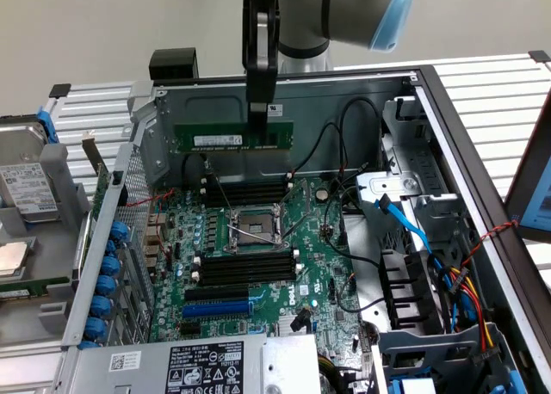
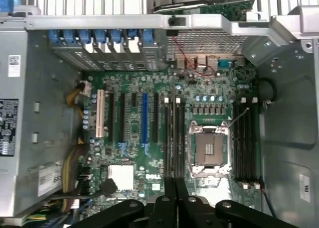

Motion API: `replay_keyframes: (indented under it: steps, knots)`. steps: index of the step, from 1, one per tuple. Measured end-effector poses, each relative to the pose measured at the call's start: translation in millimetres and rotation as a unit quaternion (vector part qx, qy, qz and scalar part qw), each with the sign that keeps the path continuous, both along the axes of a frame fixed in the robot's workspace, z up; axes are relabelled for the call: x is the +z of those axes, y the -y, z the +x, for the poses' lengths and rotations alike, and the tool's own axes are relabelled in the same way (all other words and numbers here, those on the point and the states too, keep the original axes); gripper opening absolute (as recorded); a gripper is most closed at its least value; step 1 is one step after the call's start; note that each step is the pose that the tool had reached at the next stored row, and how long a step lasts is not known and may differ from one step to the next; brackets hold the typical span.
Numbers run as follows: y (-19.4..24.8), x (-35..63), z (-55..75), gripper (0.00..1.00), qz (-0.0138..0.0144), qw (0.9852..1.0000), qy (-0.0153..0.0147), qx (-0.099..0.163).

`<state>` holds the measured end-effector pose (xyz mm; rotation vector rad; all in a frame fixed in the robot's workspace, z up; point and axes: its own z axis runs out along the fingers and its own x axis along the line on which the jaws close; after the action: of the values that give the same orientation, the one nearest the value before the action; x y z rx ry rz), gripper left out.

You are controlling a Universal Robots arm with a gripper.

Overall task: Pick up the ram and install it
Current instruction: 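Pick up the ram and move it above insertion slot, then insert the ram into the slot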

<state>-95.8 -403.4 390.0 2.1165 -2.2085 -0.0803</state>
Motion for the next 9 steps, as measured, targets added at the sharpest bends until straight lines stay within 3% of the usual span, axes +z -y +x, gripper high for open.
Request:
replay_keyframes:
  steps: [9]
  knots:
    - [-0.3,-0.1,0.0,0.12,0.0001,1.0000,0.0001,0.000]
